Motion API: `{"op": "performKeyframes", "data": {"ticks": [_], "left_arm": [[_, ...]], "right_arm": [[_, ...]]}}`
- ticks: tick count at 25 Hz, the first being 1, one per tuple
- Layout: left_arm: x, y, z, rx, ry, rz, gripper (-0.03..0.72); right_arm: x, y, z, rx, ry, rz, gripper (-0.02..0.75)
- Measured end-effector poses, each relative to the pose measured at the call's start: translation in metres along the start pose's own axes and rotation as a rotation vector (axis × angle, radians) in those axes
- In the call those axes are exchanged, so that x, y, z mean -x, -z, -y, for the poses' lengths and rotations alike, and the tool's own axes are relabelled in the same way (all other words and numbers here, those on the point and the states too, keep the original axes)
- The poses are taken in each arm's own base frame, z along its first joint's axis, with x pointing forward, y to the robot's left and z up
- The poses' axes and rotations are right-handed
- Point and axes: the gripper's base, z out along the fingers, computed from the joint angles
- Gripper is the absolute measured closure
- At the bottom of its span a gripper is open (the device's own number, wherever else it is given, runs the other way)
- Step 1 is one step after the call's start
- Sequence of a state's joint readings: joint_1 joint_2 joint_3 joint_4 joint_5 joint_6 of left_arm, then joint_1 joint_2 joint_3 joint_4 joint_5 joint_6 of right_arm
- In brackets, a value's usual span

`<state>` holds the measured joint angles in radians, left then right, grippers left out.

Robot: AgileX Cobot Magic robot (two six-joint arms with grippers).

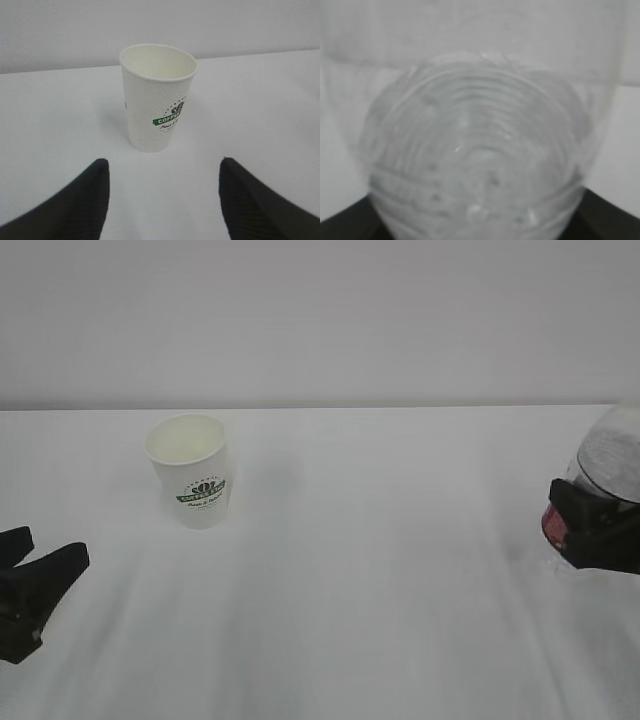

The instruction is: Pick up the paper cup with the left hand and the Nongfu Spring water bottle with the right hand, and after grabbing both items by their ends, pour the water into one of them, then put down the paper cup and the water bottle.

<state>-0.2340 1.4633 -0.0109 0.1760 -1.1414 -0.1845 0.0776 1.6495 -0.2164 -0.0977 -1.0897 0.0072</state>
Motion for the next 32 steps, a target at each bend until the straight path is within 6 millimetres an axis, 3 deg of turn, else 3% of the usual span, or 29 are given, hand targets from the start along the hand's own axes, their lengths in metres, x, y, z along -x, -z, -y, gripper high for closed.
{"op": "performKeyframes", "data": {"ticks": [12, 21, 32], "left_arm": [[-0.022, -0.009, -0.004, 0.007, -0.069, -0.135, 0.19], [-0.013, -0.044, -0.009, 0.009, -0.088, -0.09, 0.05], [-0.011, -0.081, -0.015, 0.01, -0.09, -0.072, 0.036]], "right_arm": [[0.031, 0.023, -0.001, -0.005, 0.024, 0.056, 0.259], [0.047, 0.027, 0.0, -0.005, 0.043, 0.058, 0.26], [0.049, 0.025, 0.0, -0.003, 0.048, 0.057, 0.262]]}}
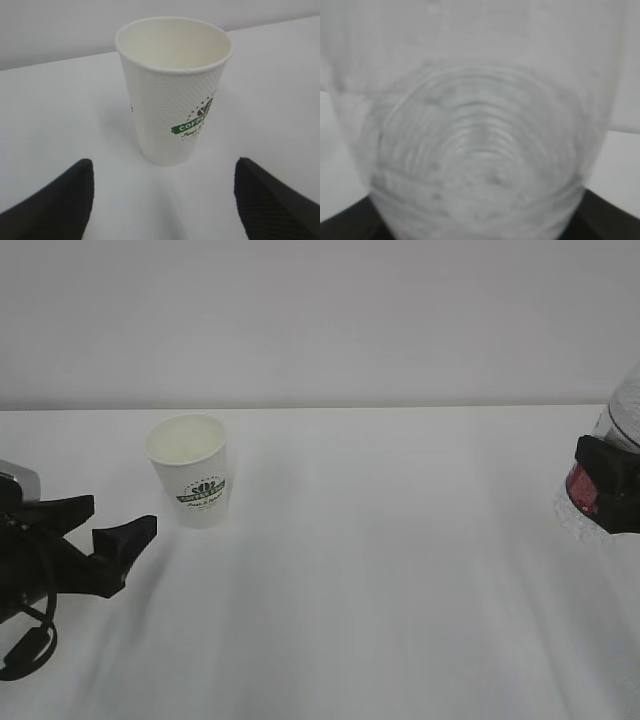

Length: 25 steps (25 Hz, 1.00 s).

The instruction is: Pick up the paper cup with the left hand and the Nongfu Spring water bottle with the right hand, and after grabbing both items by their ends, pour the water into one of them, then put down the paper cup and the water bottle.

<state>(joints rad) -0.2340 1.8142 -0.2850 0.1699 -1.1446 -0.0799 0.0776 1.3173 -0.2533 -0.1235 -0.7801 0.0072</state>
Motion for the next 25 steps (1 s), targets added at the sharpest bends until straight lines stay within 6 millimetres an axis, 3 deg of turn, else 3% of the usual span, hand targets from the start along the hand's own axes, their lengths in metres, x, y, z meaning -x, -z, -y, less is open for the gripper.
{"op": "performKeyframes", "data": {"ticks": [16, 25], "left_arm": [[-0.012, -0.037, 0.002, -0.085, 0.014, -0.029, 0.033], [0.001, -0.061, -0.002, -0.087, -0.001, 0.043, 0.033]], "right_arm": [[0.0, 0.0, 0.0, 0.0, 0.0, -0.002, 0.262], [0.0, 0.0, 0.0, 0.002, 0.002, -0.002, 0.262]]}}
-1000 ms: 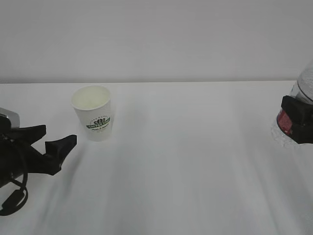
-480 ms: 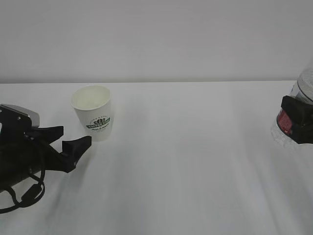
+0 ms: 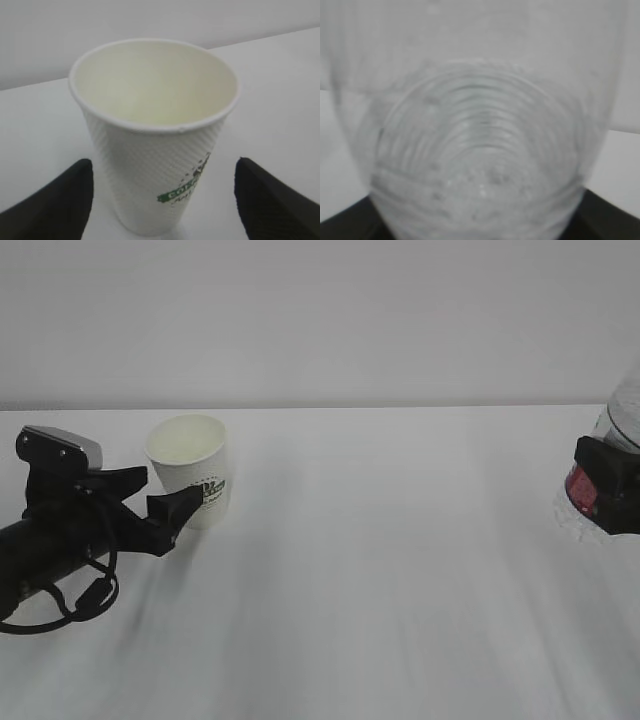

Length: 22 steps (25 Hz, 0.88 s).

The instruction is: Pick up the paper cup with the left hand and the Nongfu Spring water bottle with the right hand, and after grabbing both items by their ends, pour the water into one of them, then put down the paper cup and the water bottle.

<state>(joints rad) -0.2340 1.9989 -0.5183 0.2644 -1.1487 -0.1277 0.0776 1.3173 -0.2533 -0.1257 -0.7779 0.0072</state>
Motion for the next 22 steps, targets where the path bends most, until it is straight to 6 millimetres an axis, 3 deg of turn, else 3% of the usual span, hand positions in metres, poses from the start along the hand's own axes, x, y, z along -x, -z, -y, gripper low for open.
{"op": "performKeyframes", "data": {"ticks": [12, 22], "left_arm": [[-0.011, -0.021, -0.003, -0.027, 0.025, -0.014, 0.034], [-0.006, -0.039, -0.009, -0.012, 0.007, -0.073, 0.007]], "right_arm": [[0.0, 0.0, 0.0, 0.002, 0.002, -0.002, 0.262], [0.0, 0.0, 0.0, 0.002, 0.002, -0.003, 0.262]]}}
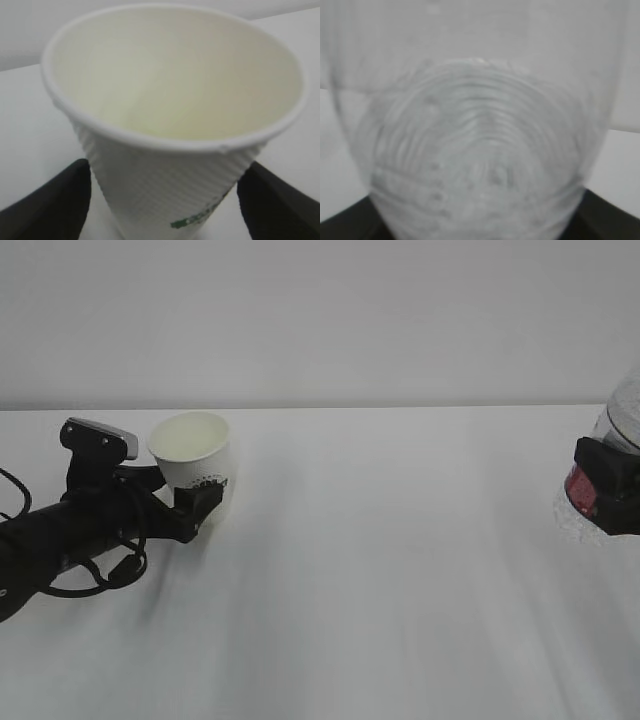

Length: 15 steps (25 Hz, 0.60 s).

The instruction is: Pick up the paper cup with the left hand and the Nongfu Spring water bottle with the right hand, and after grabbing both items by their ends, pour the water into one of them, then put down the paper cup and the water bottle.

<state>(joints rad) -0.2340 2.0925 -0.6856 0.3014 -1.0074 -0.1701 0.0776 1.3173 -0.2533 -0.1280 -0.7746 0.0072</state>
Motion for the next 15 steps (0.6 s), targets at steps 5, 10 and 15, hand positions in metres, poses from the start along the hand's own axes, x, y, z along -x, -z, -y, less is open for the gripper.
{"op": "performKeyframes", "data": {"ticks": [5, 10, 15], "left_arm": [[-0.004, -0.008, -0.002, 0.003, 0.0, -0.015, -0.003], [-0.009, -0.017, -0.005, 0.003, 0.001, -0.02, -0.003], [-0.007, -0.026, -0.007, 0.007, -0.005, -0.022, -0.003]], "right_arm": [[0.0, 0.0, 0.0, 0.0, 0.0, -0.002, 0.262], [0.0, 0.0, 0.0, 0.0, 0.0, -0.002, 0.262], [0.0, 0.0, 0.0, 0.0, 0.0, -0.002, 0.262]]}}
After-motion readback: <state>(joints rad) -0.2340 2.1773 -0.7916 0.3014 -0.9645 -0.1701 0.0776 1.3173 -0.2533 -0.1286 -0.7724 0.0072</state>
